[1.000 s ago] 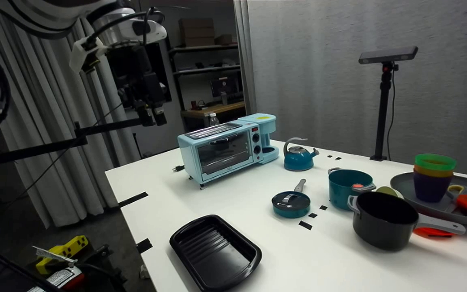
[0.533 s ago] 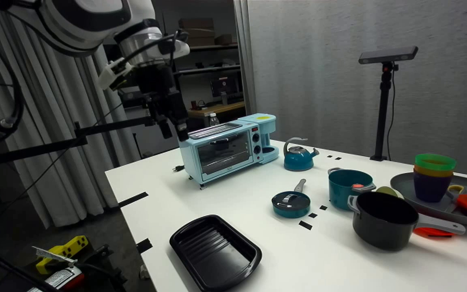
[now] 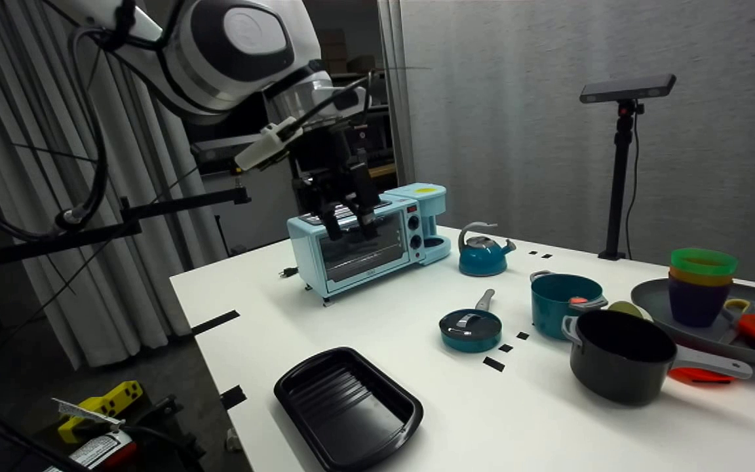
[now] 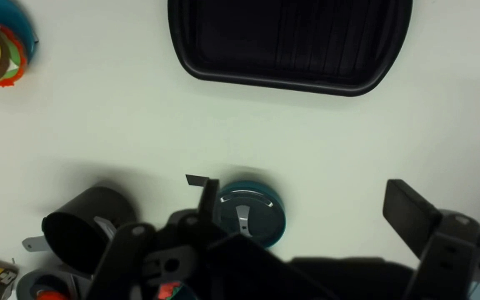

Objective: Move the lid from the pan to the black pot

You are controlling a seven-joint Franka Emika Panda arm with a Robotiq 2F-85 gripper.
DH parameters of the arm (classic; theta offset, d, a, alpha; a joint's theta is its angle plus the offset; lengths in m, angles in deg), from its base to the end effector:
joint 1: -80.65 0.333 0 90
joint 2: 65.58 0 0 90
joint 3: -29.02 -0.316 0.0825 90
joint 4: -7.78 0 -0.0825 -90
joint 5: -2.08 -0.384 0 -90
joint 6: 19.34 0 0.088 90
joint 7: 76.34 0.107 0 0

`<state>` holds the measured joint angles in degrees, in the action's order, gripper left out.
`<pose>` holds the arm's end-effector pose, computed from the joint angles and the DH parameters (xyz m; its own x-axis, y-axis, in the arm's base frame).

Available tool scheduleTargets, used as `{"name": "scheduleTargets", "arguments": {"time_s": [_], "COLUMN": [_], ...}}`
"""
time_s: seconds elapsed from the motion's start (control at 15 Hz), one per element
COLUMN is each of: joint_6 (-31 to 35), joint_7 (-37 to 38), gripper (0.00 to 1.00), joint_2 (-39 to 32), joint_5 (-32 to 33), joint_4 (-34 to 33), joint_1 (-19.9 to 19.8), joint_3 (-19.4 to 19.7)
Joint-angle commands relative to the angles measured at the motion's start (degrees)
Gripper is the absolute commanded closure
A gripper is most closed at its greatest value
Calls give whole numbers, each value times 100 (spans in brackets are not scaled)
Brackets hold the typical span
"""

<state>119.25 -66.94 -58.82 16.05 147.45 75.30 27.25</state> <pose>0.4794 -0.0312 0.3578 0.9930 -0.0418 0.1104 -0.0597 -0.9846 0.1645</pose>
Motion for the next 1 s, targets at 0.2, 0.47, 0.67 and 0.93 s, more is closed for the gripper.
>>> {"name": "scheduleTargets", "arguments": {"time_s": [0.2, 0.47, 0.67, 0.93], "joint_6": [-10, 15, -270, -142], "joint_7": [-201, -331, -306, -626], "gripper": [0, 0, 0, 0], "joint_2": [-1336, -2080, -2626, -3177], "joint_5": [202, 21, -272, -523], "joint_4": [-1438, -2137, -2707, -3082], "joint_1": [64, 94, 141, 27], "joint_3": [275, 393, 364, 461]}}
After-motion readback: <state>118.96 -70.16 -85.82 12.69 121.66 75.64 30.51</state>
